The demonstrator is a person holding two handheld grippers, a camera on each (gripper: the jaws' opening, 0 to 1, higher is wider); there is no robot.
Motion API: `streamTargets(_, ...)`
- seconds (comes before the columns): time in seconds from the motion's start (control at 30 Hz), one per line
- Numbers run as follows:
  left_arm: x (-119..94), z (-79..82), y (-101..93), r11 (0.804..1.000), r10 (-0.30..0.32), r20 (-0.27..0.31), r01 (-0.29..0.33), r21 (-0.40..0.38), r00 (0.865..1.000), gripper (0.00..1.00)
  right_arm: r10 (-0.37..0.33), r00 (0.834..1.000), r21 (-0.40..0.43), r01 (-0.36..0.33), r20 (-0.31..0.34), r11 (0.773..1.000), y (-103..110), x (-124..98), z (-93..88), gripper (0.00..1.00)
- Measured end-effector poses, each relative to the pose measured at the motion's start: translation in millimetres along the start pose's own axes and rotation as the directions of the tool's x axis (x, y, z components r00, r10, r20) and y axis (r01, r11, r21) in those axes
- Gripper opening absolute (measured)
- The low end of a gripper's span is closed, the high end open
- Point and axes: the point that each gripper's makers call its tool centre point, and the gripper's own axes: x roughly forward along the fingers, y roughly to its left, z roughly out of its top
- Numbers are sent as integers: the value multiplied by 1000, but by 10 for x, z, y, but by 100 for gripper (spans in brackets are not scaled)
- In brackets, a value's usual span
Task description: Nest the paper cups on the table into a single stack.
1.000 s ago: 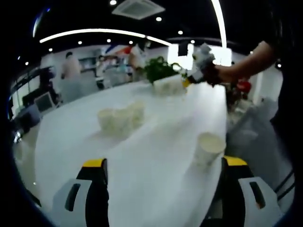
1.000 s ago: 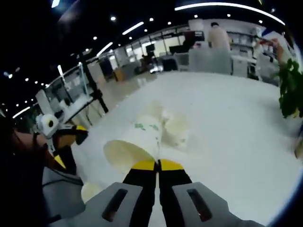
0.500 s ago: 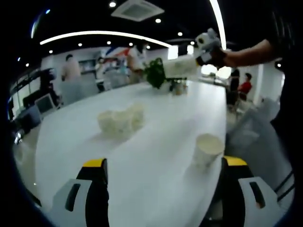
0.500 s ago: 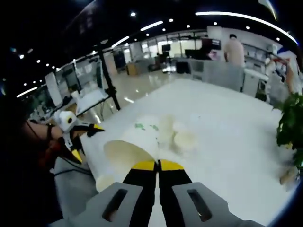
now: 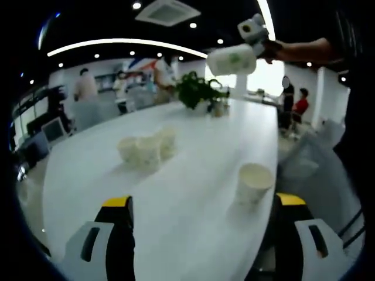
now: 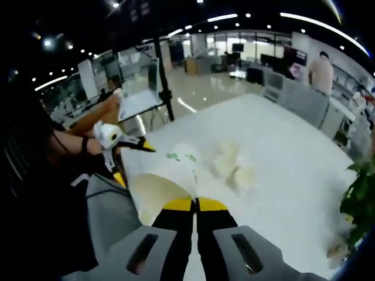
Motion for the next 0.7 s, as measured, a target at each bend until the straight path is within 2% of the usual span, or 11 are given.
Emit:
streamTargets(0.13, 4, 3, 7, 1000, -3, 2, 3, 7, 1000, 98, 17, 999, -46, -18, -27, 999, 65, -28, 80, 0)
streamTargets(0.3, -10, -19, 20, 1000, 1, -4, -1, -4, 1000, 98, 67, 995, -93, -74, -73, 993, 235, -58, 155, 0)
streamTargets(0.47, -36, -19, 17, 1000, 3, 4, -3, -10, 1000, 98, 117, 981, -141, -139, -155, 980, 421, -79, 165, 0)
streamTargets(0.63, -42, -26, 20, 1000, 4, 0, -4, -11, 1000, 98, 141, 969, -174, -177, -200, 969, 553, -121, 234, 0)
streamTargets(0.7, -40, -21, 9, 1000, 1, 3, -1, -6, 1000, 98, 152, 957, -217, -207, -248, 954, 619, -158, 258, 0)
